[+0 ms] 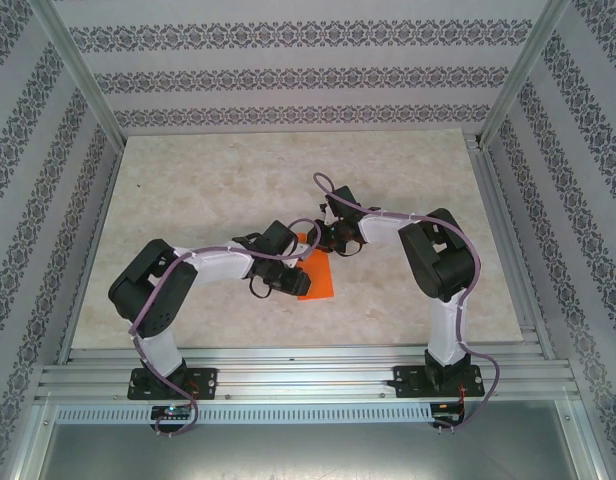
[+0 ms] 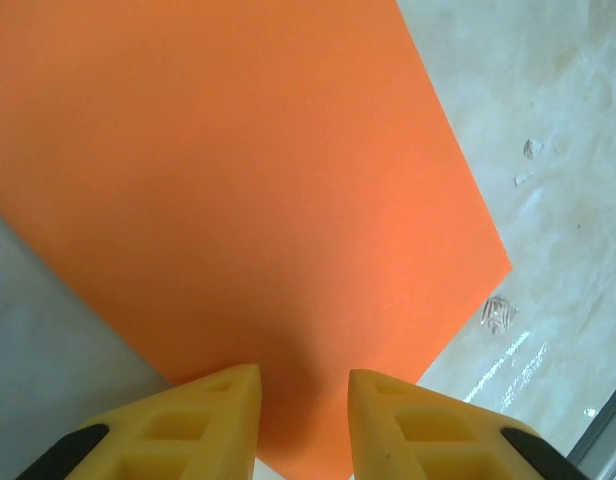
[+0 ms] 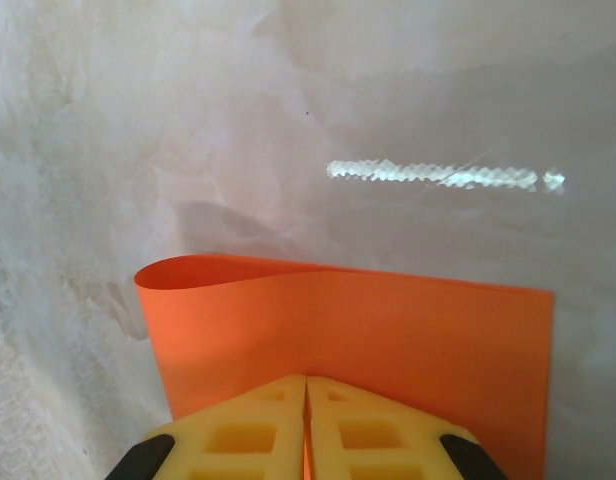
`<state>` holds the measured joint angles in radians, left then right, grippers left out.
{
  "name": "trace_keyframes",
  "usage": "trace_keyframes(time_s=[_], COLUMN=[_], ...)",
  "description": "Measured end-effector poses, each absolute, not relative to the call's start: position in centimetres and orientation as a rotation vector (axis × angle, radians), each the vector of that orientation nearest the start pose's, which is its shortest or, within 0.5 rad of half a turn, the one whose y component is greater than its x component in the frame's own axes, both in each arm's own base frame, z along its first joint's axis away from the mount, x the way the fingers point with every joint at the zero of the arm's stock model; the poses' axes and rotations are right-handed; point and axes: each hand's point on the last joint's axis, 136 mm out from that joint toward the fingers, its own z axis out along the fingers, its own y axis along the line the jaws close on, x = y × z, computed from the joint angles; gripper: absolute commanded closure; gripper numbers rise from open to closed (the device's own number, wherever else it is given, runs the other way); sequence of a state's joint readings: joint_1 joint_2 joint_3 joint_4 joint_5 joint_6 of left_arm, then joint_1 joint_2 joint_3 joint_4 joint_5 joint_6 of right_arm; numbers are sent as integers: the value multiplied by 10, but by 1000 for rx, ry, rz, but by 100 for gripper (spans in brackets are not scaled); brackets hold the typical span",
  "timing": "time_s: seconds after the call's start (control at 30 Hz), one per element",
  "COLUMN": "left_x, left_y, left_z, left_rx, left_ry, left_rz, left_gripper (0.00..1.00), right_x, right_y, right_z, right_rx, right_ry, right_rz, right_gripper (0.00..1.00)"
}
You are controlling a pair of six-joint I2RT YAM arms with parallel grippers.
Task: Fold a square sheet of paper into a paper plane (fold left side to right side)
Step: First fold the square sheet of paper in half at the center of the table, then hold the square sheet of paper at the center of the table.
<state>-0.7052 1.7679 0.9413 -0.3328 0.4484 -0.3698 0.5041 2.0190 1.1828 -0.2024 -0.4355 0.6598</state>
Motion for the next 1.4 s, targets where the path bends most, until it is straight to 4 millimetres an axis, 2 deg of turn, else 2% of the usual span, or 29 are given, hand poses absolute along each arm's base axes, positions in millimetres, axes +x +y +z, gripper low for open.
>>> trace_keyframes(time_s=[0.5,0.67,0.77,0.87,0.97,1.07,1.23,1.4], left_x=[203,190,202,232,260,273,270,273], left_y=[-299,-293,-299,-303,-302,-309,-308,-308], left_z=[23,33,57,85,96,82,36,33], left_rx=[701,708,686,619,559,534,486,467], left_ry=[2844,2888,2839,2755,2713,2735,2862,2865], left_rz=[-895,-911,-970,-1028,-1038,-1043,-1022,-1013], left_gripper=[69,71,73,75,76,77,77,77], right_x=[368,368,368,368,367,367,367,367], right_y=[286,286,286,286,286,287,286,287], right_z=[12,12,12,12,12,12,11,12], right_rx=[49,48,47,44,42,34,33,27], right_ry=[2789,2789,2789,2788,2789,2788,2788,2788], right_rz=[932,932,932,931,931,930,922,924], right_gripper=[91,91,91,91,91,91,91,90])
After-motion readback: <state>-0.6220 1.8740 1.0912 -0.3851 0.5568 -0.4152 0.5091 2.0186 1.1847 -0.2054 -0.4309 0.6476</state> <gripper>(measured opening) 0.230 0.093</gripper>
